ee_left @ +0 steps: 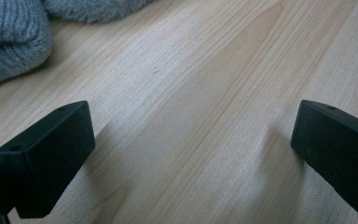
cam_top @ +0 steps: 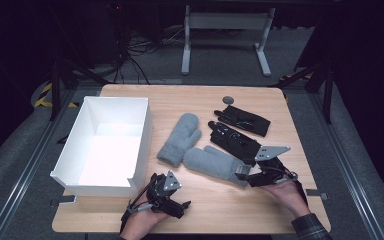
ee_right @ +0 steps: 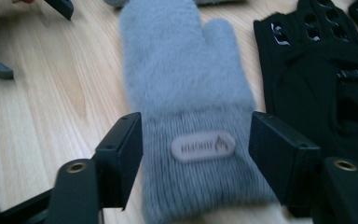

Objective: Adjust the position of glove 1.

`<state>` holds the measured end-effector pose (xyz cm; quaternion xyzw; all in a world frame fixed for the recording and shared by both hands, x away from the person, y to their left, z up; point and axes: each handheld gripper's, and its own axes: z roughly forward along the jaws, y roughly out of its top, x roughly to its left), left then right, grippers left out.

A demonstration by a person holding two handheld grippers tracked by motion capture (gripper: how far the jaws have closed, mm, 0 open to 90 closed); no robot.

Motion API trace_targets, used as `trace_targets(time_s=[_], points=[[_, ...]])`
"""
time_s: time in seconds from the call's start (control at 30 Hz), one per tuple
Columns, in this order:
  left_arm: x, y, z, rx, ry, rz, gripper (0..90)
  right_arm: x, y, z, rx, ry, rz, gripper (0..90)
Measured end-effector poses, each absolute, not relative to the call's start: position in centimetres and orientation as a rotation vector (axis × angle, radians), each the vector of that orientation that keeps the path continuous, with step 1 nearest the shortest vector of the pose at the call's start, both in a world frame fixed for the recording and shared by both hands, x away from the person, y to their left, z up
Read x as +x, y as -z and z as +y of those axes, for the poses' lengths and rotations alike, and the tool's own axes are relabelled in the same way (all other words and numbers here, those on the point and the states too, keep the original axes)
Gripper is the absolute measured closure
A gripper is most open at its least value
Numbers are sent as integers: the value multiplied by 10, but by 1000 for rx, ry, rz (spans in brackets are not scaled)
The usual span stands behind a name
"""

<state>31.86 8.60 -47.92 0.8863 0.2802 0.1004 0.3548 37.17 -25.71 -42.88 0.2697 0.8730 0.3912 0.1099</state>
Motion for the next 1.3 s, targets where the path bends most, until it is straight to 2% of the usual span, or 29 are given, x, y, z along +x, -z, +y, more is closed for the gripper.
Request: trace_targets(time_s=[0.23,0.47,0.6,0.73,0.8,1.07,1.3], points=[[319,479,86,2290,-261,723,1,394,430,-236,758,-1139,2601,398],[319,479,86,2291,-260,724,0,408,437,-221,710,-1136,2672,494],[319,479,86,2291,-261,723,0,412,442,-218,704,-1106,2698,613],[319,479,86,2290,-261,724,1,412,444,-218,706,-1110,2711,819],[319,479,86,2290,-261,725,1,413,443,-219,710,-1126,2699,862],[318,479,86,2288,-261,726,1,398,430,-226,719,-1183,2671,881],[318,479,86,2289,-262,725,1,363,430,-228,713,-1179,2693,881]])
